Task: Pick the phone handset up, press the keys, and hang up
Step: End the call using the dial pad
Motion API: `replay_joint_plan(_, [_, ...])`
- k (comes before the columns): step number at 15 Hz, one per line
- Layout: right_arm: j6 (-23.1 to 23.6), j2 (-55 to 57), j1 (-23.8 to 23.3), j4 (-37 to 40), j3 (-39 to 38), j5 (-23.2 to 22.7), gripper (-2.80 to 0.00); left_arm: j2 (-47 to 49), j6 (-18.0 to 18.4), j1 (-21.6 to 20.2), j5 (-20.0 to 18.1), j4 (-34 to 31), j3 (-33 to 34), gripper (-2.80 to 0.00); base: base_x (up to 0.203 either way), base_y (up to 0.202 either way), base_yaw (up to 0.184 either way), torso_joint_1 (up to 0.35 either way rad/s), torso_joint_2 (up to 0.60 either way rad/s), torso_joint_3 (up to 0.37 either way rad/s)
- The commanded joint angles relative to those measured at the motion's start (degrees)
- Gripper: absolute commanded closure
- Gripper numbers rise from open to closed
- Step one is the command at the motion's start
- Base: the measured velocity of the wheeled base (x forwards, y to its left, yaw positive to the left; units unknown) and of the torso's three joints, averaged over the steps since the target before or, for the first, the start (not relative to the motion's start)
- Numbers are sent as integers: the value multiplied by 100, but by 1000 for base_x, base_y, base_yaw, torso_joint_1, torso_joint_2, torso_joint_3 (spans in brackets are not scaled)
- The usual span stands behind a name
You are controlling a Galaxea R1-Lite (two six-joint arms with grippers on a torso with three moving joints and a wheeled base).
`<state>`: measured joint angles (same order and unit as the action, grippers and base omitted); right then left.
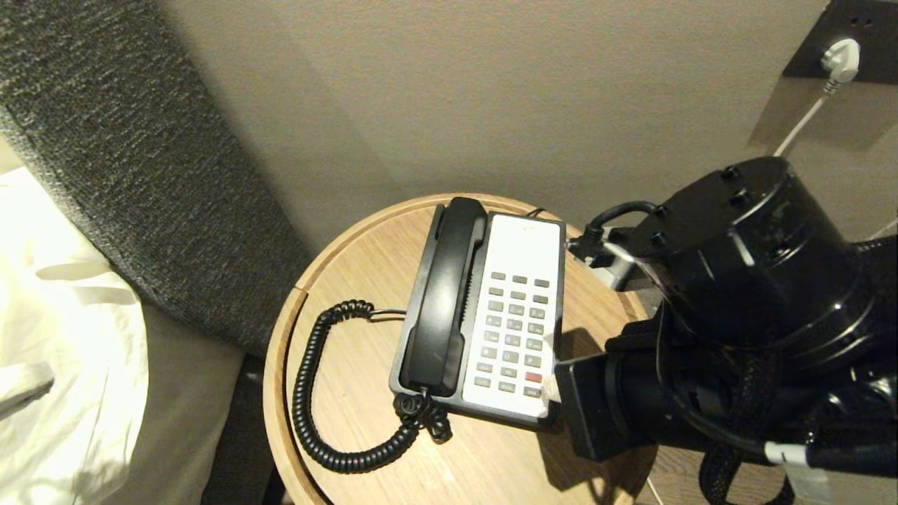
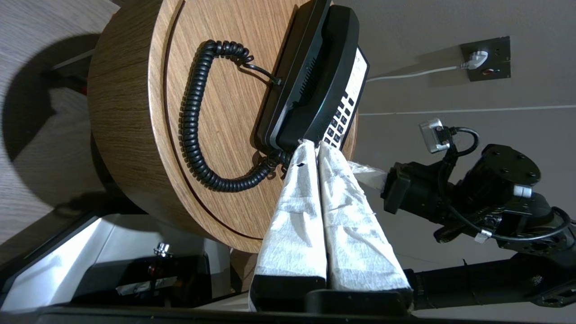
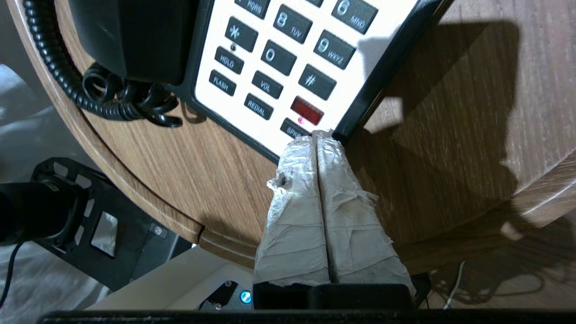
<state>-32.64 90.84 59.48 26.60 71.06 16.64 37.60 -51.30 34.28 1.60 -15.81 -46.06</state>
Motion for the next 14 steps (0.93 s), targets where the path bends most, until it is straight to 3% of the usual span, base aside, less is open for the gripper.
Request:
replay_joint_plan(1, [-15,21,29,21,4,6,0,11,-29,0,7,-10,26,0,0,0,0,0,0,0])
replay_joint_plan(14, [12,267,82,-41,128,13,0,-33,-38,0,25,-10,185,0,0,0,0,0,0,0])
